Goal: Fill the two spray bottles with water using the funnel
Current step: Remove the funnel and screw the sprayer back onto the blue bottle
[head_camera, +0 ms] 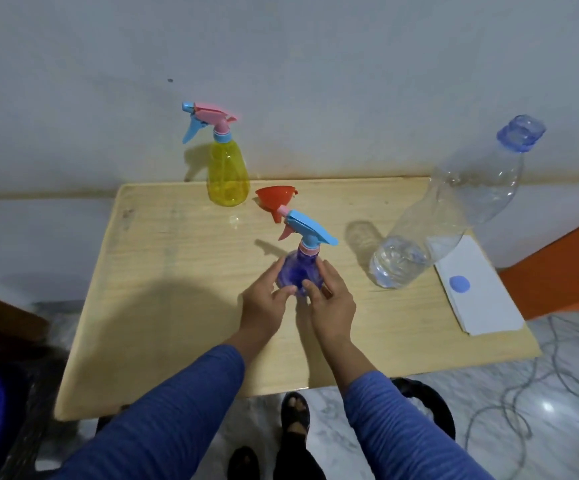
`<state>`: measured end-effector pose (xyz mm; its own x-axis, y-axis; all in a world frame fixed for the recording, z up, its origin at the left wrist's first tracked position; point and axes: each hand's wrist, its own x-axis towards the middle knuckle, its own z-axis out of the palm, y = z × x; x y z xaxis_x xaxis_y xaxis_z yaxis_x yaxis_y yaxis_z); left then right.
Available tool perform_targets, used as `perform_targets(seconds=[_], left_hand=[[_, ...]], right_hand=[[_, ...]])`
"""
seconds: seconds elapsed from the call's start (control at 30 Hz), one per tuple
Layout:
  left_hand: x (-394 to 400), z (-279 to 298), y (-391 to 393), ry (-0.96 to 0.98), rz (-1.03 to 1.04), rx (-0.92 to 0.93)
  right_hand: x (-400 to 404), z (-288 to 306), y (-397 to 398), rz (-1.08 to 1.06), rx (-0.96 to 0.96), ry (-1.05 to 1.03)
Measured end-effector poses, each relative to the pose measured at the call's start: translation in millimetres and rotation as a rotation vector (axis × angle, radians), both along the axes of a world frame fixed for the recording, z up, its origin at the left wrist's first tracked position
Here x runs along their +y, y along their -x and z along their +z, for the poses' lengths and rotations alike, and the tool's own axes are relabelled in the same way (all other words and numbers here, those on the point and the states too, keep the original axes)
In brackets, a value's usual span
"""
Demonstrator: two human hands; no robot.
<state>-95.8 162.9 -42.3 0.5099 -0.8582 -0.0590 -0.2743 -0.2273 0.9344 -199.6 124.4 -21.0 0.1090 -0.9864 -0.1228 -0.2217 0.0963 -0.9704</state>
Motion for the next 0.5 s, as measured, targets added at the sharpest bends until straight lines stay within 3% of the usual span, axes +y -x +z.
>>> perform_targets(seconds=[0.27, 0.5], left_hand=[[-83, 29, -1, 0.091, 0.065, 0.086], [-165, 24, -10, 0.094, 0.151, 0.031]], right_hand=[[-86, 18, -13, 0.021, 0.006, 0.129], [-169, 13, -44, -0.038, 0.002, 0.153]])
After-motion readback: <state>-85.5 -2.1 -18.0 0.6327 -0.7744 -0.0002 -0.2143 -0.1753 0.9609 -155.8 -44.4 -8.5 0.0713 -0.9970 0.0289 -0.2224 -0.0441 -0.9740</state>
